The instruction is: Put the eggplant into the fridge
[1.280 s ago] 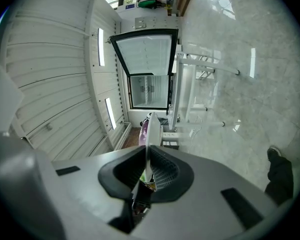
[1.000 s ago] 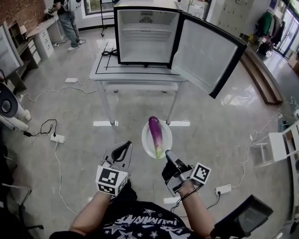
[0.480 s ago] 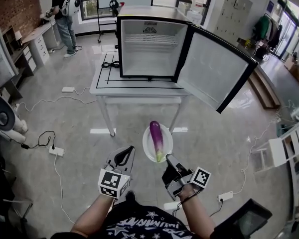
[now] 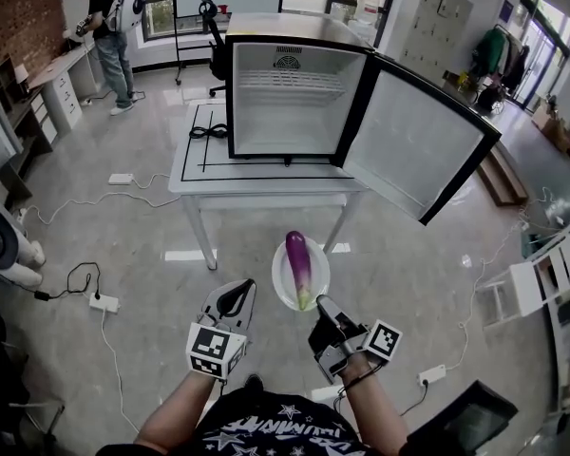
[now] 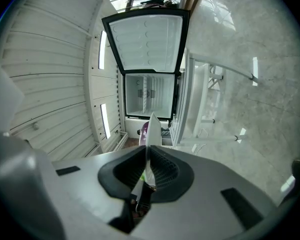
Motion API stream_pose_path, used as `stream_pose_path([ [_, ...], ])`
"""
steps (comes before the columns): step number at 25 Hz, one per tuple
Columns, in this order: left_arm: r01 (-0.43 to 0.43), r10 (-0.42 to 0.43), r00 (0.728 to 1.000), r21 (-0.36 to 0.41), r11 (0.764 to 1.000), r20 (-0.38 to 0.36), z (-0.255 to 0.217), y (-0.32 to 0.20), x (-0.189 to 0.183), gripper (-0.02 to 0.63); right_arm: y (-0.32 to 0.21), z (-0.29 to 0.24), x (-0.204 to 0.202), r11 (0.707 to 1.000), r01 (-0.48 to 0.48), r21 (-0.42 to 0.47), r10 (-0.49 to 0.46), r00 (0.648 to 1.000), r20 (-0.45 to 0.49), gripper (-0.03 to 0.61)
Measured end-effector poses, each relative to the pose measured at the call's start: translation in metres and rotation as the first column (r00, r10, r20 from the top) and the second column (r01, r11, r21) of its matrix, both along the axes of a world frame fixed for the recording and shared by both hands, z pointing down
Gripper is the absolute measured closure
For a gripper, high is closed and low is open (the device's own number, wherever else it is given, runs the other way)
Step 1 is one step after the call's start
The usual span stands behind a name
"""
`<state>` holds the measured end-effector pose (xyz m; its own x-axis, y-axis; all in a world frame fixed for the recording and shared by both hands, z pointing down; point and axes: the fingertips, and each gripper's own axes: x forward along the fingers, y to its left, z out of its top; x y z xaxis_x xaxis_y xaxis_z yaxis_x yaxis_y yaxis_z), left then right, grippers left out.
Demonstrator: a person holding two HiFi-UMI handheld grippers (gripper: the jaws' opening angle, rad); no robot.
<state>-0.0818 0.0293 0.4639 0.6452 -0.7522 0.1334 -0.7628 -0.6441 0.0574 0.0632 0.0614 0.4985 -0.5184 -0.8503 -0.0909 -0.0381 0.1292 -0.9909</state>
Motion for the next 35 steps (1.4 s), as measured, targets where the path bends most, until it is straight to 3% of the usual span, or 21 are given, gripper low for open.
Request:
stream_pose_path([
  [16,0.014,-0.014,1.0,-0.028,1.0,-0.003,0.01,-0.043,-0.017,0.604,-0.052,0.005,-0.018,1.0,0.018,-0.013,-0.018,1.0,0.002,0.557],
  [35,0.106,-0.105,0.994,-0.029,0.994,0.029,0.01,-0.168,0.014,0.604,-0.199,0.006,0.016,0.993,0.116,-0.003,-0.116,0.993,0.017,0.557],
])
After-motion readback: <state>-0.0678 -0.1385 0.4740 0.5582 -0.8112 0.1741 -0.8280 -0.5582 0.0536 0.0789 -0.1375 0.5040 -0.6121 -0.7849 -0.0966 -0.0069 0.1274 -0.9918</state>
